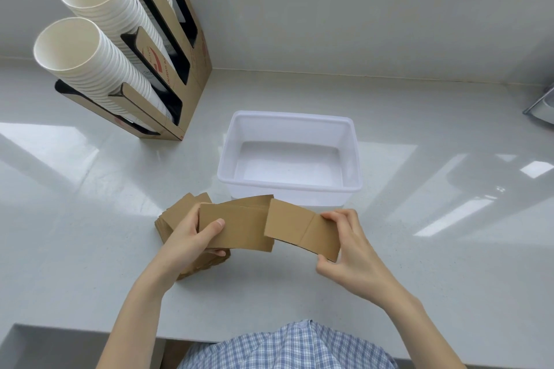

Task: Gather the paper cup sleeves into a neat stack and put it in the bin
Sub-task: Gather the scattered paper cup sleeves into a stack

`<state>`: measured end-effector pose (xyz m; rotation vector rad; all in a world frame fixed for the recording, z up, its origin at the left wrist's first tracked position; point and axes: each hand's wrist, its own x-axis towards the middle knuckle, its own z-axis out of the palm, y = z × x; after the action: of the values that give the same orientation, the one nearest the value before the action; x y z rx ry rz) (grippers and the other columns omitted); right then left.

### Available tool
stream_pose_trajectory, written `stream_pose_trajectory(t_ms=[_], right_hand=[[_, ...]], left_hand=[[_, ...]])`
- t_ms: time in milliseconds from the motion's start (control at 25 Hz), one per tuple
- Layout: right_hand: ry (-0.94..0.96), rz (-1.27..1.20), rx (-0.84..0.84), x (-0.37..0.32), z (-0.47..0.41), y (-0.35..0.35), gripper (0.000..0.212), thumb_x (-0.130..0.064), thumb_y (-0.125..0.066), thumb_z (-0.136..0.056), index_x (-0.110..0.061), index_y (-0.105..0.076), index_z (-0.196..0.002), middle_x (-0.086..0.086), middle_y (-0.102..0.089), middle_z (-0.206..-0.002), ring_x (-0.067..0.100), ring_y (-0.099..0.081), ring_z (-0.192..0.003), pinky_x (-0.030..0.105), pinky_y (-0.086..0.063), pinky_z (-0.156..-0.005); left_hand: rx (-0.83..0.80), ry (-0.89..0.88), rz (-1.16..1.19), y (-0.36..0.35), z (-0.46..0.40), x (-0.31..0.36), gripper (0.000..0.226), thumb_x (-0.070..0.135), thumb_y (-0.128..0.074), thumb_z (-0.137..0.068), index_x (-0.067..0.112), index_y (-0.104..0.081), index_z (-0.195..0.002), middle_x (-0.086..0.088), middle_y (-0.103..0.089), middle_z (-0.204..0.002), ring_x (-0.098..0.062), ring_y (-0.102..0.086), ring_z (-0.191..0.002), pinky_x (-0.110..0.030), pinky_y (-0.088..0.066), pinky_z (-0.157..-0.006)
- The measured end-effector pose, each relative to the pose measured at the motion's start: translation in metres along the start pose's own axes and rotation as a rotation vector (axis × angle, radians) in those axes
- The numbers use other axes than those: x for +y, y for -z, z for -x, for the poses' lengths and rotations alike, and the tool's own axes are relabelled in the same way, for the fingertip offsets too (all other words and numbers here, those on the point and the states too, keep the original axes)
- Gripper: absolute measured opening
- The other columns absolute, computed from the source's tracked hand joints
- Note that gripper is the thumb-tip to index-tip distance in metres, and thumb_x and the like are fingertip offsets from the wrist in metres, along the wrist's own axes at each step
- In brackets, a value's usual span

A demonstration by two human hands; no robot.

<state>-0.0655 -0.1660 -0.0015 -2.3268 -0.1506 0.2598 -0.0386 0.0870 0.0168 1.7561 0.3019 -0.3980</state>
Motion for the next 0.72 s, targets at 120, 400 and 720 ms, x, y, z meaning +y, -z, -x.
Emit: stream_pose_trajectory(t_ms=[120, 400, 720], right_hand=[[0.078, 0.02, -0.011, -0.011, -0.008, -0.006, 0.061, -0.027, -0.055, -0.071, -0.018, -0.033, -0.128, -0.013, -0.026, -0.113, 0.013, -0.037, -0.113, 0.025, -0.034, -0.1], [0.174, 0.081, -0.008, -0.023, -0.018, -0.019, 0.063, -0.023, -0.059, -0.078, -0.019, -0.03, -0.134, -0.002, -0.029, -0.13, 0.013, -0.03, -0.119, 0.024, -0.03, -0.105], [-0.15, -0.39, 0.054, -0.006, -0.015, -0.022, 0.067, -0.017, -0.059, -0.085, -0.027, -0.021, -0.139, -0.007, -0.037, -0.129, 0.007, -0.041, -0.117, 0.024, -0.033, -0.103]], left_hand=[[-0.035, 0.025, -0.032, -0.009, -0.001, 0.002, 0.014, 0.022, -0.051, -0.088, 0.014, -0.052, -0.1, -0.005, -0.063, -0.09, -0.013, -0.065, -0.061, -0.042, -0.055, -0.075], [-0.087, -0.006, -0.055, -0.029, 0.002, 0.01, 0.016, 0.033, -0.049, -0.087, 0.02, -0.05, -0.097, 0.0, -0.065, -0.085, -0.012, -0.068, -0.057, -0.033, -0.044, -0.069], [-0.192, -0.091, -0.002, -0.04, -0.006, 0.003, 0.021, 0.016, -0.051, -0.088, 0.011, -0.048, -0.108, -0.008, -0.061, -0.102, -0.014, -0.064, -0.081, -0.018, -0.054, -0.061]])
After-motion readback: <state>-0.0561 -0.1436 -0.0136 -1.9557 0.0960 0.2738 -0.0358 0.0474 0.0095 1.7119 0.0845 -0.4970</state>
